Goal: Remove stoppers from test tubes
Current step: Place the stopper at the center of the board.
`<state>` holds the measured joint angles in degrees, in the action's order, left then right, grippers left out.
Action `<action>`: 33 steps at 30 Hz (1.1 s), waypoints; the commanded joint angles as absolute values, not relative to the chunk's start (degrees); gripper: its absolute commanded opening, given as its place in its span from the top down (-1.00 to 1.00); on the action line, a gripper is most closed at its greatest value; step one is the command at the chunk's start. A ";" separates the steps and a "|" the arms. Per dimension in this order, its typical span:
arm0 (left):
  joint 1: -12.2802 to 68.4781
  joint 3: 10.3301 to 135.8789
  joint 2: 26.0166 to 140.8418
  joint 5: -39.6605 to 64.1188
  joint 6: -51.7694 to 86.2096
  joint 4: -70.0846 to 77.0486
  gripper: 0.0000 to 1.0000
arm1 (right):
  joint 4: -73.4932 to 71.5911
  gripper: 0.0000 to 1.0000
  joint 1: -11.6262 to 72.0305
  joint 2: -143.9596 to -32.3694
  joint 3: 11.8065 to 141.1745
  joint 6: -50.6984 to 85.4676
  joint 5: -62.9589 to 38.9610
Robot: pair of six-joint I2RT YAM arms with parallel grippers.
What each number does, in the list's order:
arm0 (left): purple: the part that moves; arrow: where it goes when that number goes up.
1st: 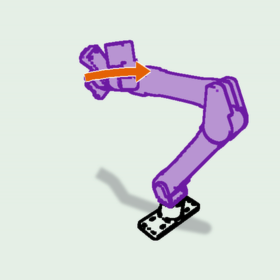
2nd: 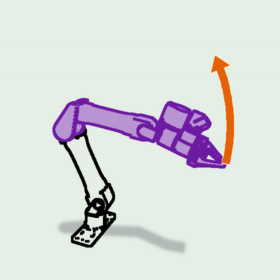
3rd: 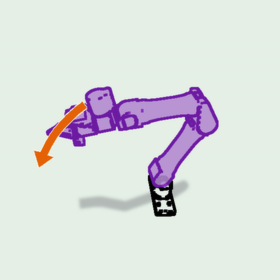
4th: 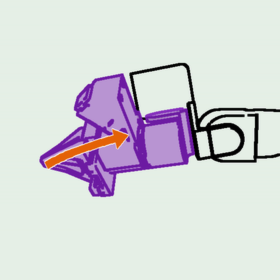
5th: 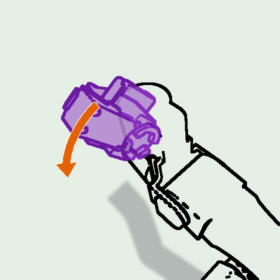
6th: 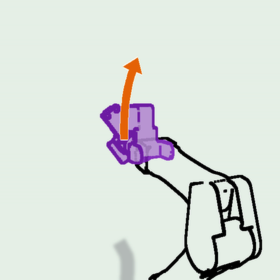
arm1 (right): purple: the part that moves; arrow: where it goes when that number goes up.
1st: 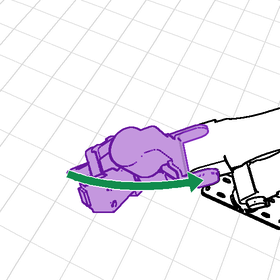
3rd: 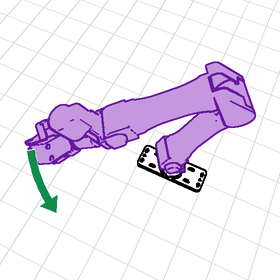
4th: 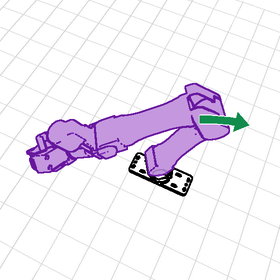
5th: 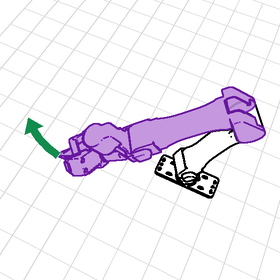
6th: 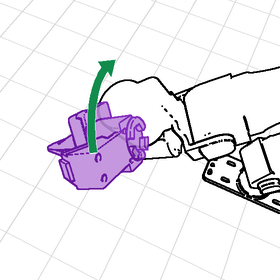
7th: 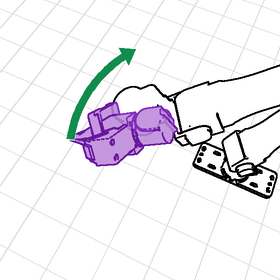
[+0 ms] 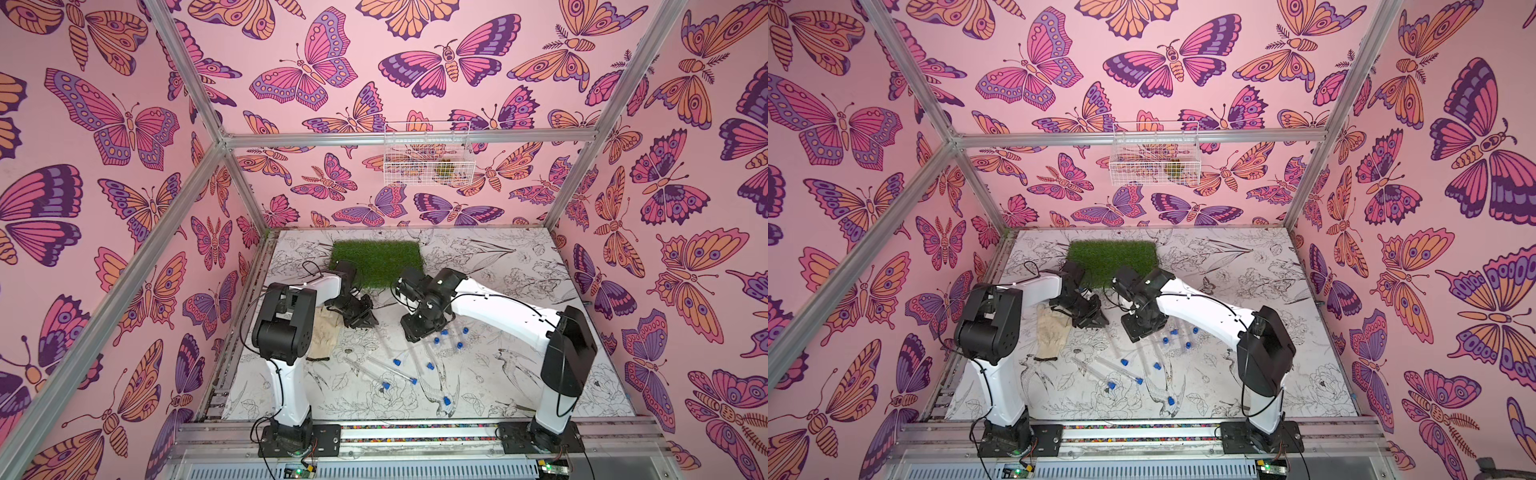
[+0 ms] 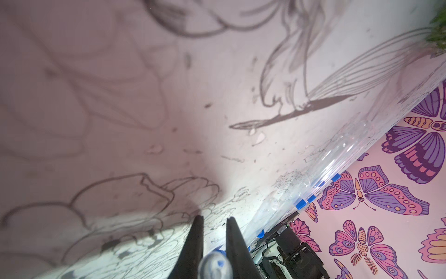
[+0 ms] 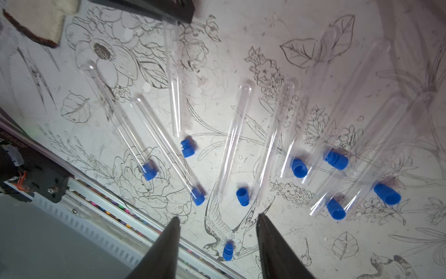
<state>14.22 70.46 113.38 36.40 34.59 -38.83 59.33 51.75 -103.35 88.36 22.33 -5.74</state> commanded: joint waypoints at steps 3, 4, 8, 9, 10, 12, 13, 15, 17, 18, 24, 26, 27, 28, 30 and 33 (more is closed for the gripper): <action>14.99 70.28 115.35 34.90 34.82 -39.16 0.66 | 57.64 -0.12 51.60 -98.32 82.07 25.43 -4.57; 15.03 70.24 115.35 34.83 34.87 -39.13 0.62 | 57.52 -0.13 51.64 -97.33 81.15 25.69 -4.33; 15.22 70.22 115.52 34.72 34.86 -39.06 0.47 | 57.39 -0.15 51.60 -94.29 78.28 26.62 -3.69; 15.21 70.20 115.51 34.69 34.89 -39.07 0.45 | 57.35 -0.15 51.59 -93.78 77.75 26.78 -3.59; 15.21 70.26 115.55 34.60 34.88 -39.08 0.42 | 57.39 -0.16 51.60 -93.10 77.27 26.97 -3.47; 15.24 70.30 115.55 34.68 34.73 -39.11 0.39 | 57.45 -0.16 51.64 -92.00 76.57 27.24 -3.08; 15.21 70.39 115.57 34.73 34.74 -39.09 0.37 | 57.53 -0.17 51.65 -91.43 76.24 27.41 -2.86; 15.21 70.40 115.58 34.85 34.77 -39.11 0.35 | 57.82 -0.17 51.60 -90.64 75.96 27.66 -2.51; 15.21 70.49 115.44 34.97 34.73 -39.09 0.33 | 57.96 -0.17 51.63 -90.50 75.89 27.75 -2.38; 15.21 70.56 115.40 35.03 34.73 -39.04 0.31 | 57.94 -0.18 51.60 -90.53 75.92 27.69 -2.33; 15.21 70.97 114.49 35.81 34.78 -39.15 0.15 | 57.84 -0.21 51.60 -88.02 76.26 27.75 -2.42; 15.21 71.16 114.01 36.13 34.87 -39.16 0.11 | 57.48 -0.22 51.60 -87.76 76.21 27.67 -2.76; 15.12 71.30 113.62 36.34 34.87 -39.20 0.11 | 57.29 -0.22 51.59 -87.80 76.28 27.68 -3.05; 15.12 71.31 113.12 36.58 34.89 -39.19 0.10 | 57.06 -0.23 51.64 -87.89 76.20 27.63 -3.22; 14.96 71.53 112.23 36.93 35.07 -39.32 0.10 | 56.70 -0.23 51.59 -87.97 76.34 27.65 -3.42; 14.63 71.50 110.48 37.31 35.30 -39.68 0.09 | 56.31 -0.23 51.61 -88.32 76.76 27.69 -4.01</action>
<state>15.00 71.33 113.03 37.87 35.05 -38.46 56.51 51.72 -88.66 76.20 27.05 -3.57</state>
